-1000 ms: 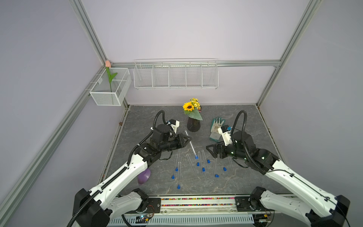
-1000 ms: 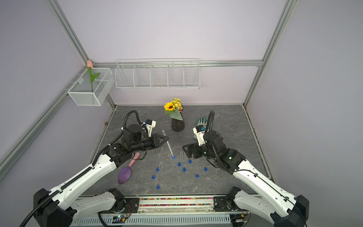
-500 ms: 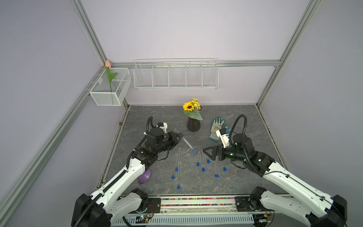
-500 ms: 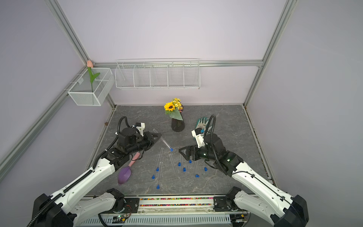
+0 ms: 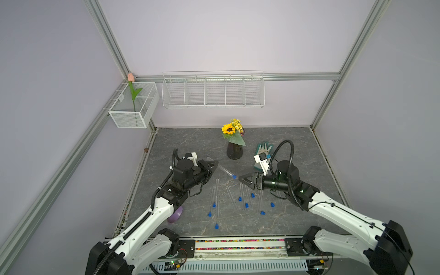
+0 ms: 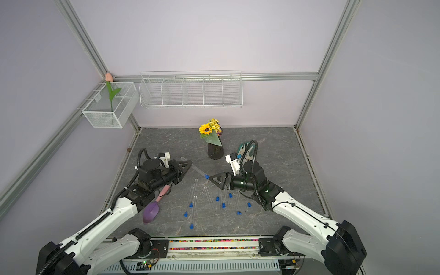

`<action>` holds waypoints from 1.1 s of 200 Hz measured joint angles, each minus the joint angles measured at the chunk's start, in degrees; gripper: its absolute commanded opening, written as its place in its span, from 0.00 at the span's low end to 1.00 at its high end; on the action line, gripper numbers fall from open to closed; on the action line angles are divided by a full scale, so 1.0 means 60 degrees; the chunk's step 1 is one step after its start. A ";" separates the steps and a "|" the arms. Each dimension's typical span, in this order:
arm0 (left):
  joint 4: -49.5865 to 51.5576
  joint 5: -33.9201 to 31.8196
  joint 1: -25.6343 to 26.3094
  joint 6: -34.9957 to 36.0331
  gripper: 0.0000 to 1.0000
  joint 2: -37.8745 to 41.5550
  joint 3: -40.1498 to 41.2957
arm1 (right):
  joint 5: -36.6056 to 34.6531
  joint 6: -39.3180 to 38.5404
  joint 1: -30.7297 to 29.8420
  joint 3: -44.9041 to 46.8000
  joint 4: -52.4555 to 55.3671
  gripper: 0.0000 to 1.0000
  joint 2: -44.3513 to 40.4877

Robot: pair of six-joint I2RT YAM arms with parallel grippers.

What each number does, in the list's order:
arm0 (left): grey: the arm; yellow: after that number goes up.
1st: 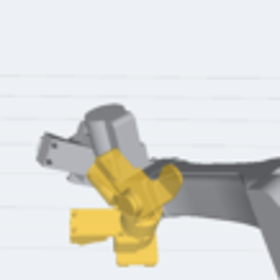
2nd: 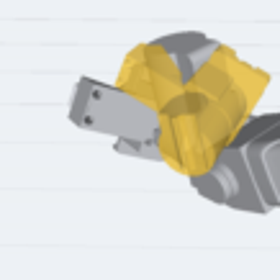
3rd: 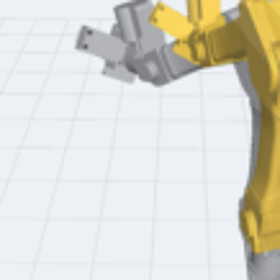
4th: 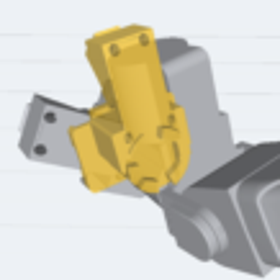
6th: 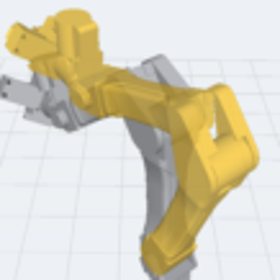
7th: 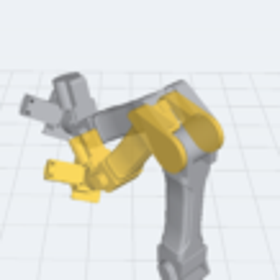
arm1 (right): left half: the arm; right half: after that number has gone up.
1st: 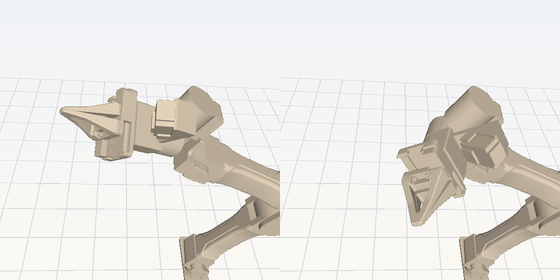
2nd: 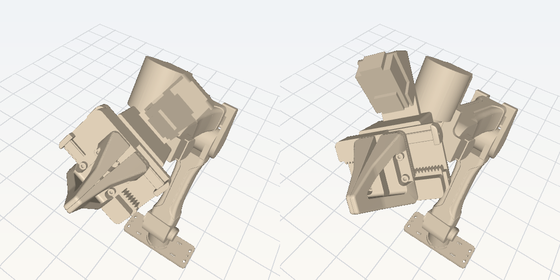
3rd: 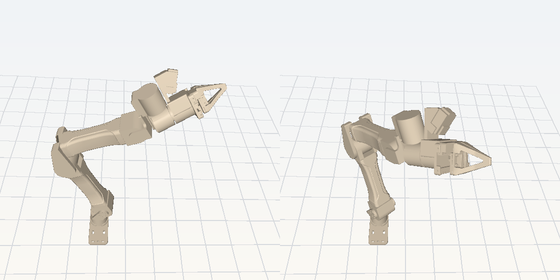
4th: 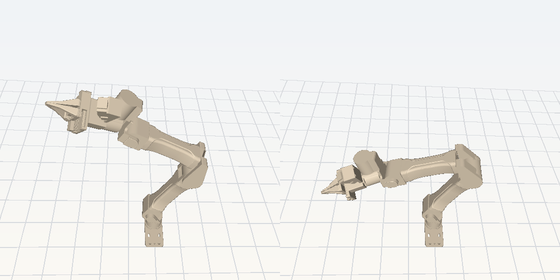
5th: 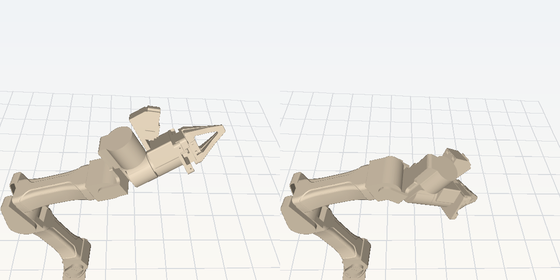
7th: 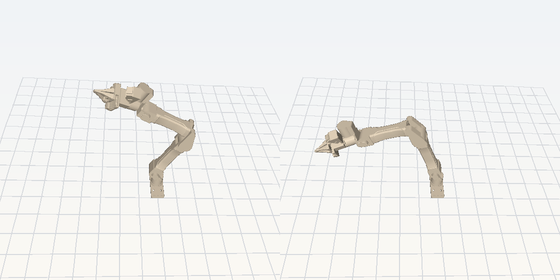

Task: Remove stoppers from test tubes
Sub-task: Open the stopper on the test tube.

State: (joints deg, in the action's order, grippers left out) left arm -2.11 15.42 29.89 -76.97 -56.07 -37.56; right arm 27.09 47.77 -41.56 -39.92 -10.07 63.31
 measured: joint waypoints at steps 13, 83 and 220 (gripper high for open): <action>-0.0025 -0.0051 0.0000 -0.0073 0.00 0.0066 0.0015 | 0.0040 0.0098 -0.0098 0.0000 -0.0222 0.64 0.0178; -0.0069 -0.0095 0.0000 -0.0171 0.00 0.0153 0.0044 | 0.0142 0.0321 -0.0557 -0.0259 -0.0729 0.48 0.0703; -0.0069 -0.0069 -0.0044 -0.0266 0.00 0.0240 0.0073 | 0.0018 0.0277 -0.0714 -0.0415 -0.0871 0.52 0.0936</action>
State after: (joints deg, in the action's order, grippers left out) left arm -2.52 15.00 29.63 -78.56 -54.63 -37.12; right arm 27.20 49.43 -45.84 -42.41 -15.29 68.93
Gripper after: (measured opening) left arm 0.134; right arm 0.470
